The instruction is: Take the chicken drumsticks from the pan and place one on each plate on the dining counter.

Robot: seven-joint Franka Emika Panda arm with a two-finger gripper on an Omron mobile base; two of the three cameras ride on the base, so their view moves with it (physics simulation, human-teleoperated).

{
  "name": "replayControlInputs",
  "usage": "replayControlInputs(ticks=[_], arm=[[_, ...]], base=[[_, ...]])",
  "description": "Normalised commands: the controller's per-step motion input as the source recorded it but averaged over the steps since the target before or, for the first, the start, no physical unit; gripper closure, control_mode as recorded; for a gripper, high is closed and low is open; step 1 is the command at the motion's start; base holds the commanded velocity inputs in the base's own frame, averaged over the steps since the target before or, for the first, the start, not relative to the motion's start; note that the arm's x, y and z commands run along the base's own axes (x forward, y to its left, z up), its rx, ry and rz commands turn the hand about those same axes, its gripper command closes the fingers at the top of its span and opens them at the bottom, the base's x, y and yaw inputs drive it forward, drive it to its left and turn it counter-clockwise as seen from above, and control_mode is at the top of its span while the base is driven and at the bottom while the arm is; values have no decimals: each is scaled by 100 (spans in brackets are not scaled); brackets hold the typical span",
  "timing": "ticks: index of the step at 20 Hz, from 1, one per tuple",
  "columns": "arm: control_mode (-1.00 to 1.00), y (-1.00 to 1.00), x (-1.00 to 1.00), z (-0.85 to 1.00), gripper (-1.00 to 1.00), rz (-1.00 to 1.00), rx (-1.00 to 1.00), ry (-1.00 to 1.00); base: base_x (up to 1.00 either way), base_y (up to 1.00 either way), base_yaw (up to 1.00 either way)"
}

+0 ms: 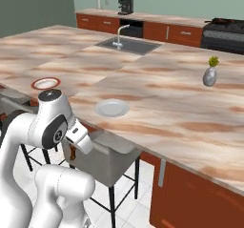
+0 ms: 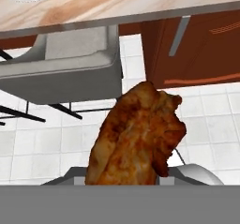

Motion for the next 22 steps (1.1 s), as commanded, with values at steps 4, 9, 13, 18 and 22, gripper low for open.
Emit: replayControlInputs(ticks=[4, 9, 13, 18, 22], arm=[[100, 0, 0, 0, 100, 0, 0, 0], [100, 0, 0, 0, 100, 0, 0, 0], [100, 0, 0, 0, 100, 0, 0, 0], [100, 0, 0, 0, 100, 0, 0, 0], [-100, 21, 24, 0, 100, -20, 3, -21]], base=[[54, 24, -33], [53, 31, -32], [55, 39, -32], [54, 43, -31], [11, 10, -8]])
